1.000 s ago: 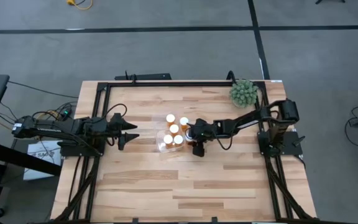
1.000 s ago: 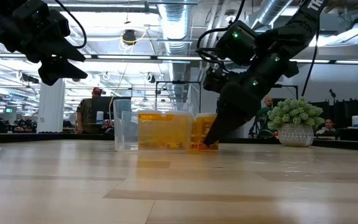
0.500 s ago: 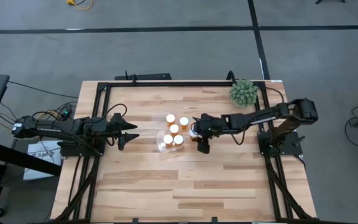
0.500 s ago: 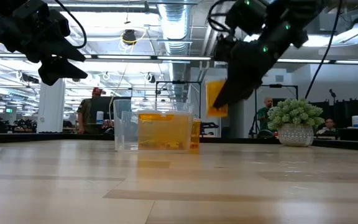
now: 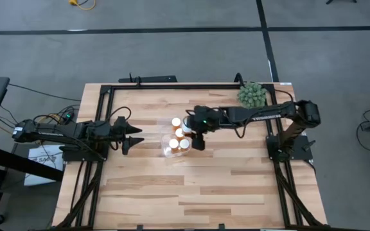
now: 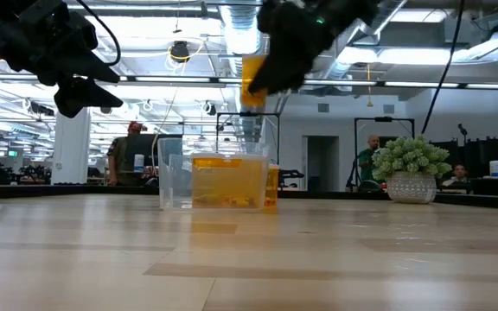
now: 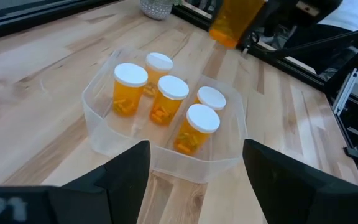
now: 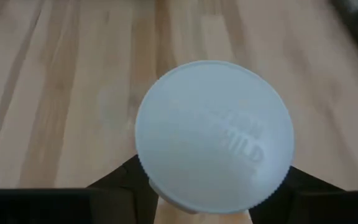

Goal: Pick and place pill bottles into a basket
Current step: Put the orange pill bottle into the transparent container

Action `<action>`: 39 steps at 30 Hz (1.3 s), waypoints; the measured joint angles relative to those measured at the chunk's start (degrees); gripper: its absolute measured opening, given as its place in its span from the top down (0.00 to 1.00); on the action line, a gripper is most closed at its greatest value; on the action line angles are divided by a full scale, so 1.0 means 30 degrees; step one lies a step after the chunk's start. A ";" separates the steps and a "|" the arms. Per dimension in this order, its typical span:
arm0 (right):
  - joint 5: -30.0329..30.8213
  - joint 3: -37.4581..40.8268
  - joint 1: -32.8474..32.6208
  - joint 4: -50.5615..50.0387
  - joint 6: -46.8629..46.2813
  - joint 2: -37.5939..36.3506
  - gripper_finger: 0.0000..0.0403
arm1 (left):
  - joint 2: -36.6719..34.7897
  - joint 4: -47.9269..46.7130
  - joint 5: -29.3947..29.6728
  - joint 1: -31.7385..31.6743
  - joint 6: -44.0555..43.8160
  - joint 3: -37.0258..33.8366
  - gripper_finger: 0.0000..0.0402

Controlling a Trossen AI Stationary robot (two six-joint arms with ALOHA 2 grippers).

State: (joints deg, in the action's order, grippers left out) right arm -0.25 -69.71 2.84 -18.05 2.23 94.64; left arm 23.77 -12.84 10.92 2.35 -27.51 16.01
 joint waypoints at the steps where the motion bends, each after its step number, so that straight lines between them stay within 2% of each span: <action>1: -0.0011 -0.0583 0.0090 -0.0135 0.0330 0.0331 0.56 | -0.0007 0.0060 0.0009 -0.0001 0.0000 0.0000 0.39; 5: -0.0131 -0.2778 0.0424 -0.0756 0.1627 0.2050 0.55 | -0.0007 0.0132 0.0015 0.0000 0.0005 0.0000 0.39; 13: -0.3189 -0.5854 0.0810 -0.0912 0.4012 0.5558 0.56 | -0.0007 0.0147 0.0095 -0.0007 -0.0112 0.0000 0.39; 17: -0.4357 -0.6561 0.1249 -0.0806 0.5174 0.6202 0.55 | -0.0007 0.0176 0.0117 -0.0007 -0.0142 0.0000 0.39; 25: -0.4961 -0.7295 0.3103 -0.0842 0.6428 0.6416 0.56 | -0.0007 0.0176 0.0138 -0.0001 -0.0540 0.0000 0.39; 31: -0.4793 -0.7971 0.4302 -0.0643 0.4238 0.6402 0.55 | -0.0007 0.0147 0.0102 -0.0005 -0.0720 0.0000 0.39; 39: -0.2646 -0.7956 0.3057 0.0224 0.0394 0.7100 0.57 | -0.0007 0.0110 0.0087 -0.0005 -0.0315 0.0000 0.39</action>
State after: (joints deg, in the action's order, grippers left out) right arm -8.19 -93.58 12.01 -17.38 3.41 115.94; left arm 23.75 -12.51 11.18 2.33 -28.45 16.01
